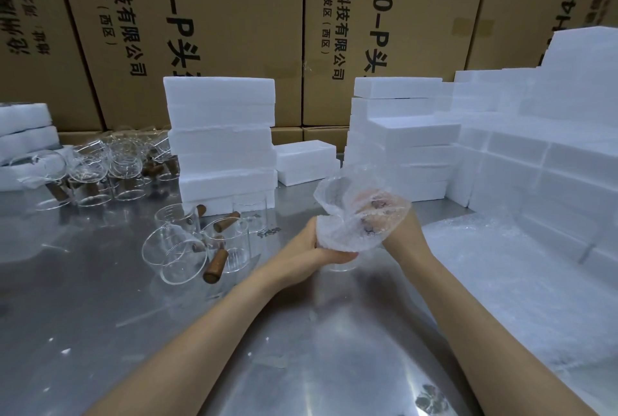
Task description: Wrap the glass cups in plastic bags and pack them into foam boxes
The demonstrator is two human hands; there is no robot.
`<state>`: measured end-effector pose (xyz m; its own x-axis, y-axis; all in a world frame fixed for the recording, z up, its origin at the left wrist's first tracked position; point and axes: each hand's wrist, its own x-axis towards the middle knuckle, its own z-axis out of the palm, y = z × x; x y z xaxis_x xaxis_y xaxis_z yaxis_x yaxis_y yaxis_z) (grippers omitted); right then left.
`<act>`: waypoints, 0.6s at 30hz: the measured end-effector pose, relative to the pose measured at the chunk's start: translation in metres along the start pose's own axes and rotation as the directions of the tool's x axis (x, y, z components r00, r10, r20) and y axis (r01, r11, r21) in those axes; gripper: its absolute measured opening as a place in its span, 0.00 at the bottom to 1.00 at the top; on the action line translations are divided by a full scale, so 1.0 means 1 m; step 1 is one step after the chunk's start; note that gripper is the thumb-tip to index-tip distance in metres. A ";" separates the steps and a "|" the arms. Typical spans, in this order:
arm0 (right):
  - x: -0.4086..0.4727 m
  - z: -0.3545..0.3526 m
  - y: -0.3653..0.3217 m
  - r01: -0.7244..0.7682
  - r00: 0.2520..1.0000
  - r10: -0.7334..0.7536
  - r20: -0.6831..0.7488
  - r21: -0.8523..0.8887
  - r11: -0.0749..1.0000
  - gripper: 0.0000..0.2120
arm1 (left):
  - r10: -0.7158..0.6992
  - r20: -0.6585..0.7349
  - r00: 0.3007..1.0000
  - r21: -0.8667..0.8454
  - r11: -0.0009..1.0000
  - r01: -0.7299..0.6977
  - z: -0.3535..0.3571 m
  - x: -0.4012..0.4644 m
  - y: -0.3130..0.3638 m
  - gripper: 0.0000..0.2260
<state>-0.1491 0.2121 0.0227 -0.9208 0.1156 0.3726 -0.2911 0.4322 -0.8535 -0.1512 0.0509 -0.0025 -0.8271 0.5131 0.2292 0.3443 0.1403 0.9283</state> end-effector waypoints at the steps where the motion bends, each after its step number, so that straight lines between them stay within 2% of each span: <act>1: -0.002 0.000 0.002 -0.032 0.999 0.033 -0.007 0.079 0.996 0.08 | 0.007 0.004 1.000 0.007 1.000 -0.007 0.000 0.000 0.000 0.19; 3: -0.002 0.001 0.004 -0.039 0.999 0.039 -0.007 0.058 0.998 0.11 | 0.027 -0.006 1.000 0.016 1.000 -0.027 -0.002 0.001 -0.002 0.25; 5: 0.000 0.003 0.000 0.001 0.999 0.002 0.040 -0.085 0.996 0.09 | 0.015 -0.017 1.000 0.009 1.000 -0.015 -0.003 0.001 -0.001 0.35; 6: 0.000 0.004 -0.003 0.000 0.998 0.009 0.058 -0.142 0.990 0.15 | 0.019 -0.018 1.000 0.000 1.000 -0.019 -0.003 0.002 -0.001 0.35; 7: 0.000 0.007 -0.007 0.001 0.997 0.012 0.075 -0.172 0.985 0.19 | 0.025 -0.031 0.999 -0.007 1.000 -0.026 -0.003 0.002 -0.001 0.33; 11: -0.009 0.015 -0.012 0.049 0.994 -0.036 0.106 -0.124 0.991 0.16 | -0.023 -0.108 0.994 -0.110 0.994 0.011 -0.002 0.003 0.005 0.18; 15: -0.017 0.015 -0.018 0.061 0.992 -0.042 0.119 -0.153 0.986 0.21 | -0.087 -0.228 0.970 -0.189 0.981 0.043 -0.002 0.003 0.002 0.22; 18: -0.015 0.011 -0.016 0.083 0.993 -0.066 0.097 -0.185 0.979 0.17 | -0.113 -0.279 0.954 -0.219 0.974 0.051 0.000 0.003 0.004 0.16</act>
<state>-0.1338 0.1934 0.0268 -0.9203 -0.0004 0.3913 -0.3138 0.5983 -0.7373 -0.1527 0.0530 0.0016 -0.9514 0.2377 0.1956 0.1958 -0.0230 0.9804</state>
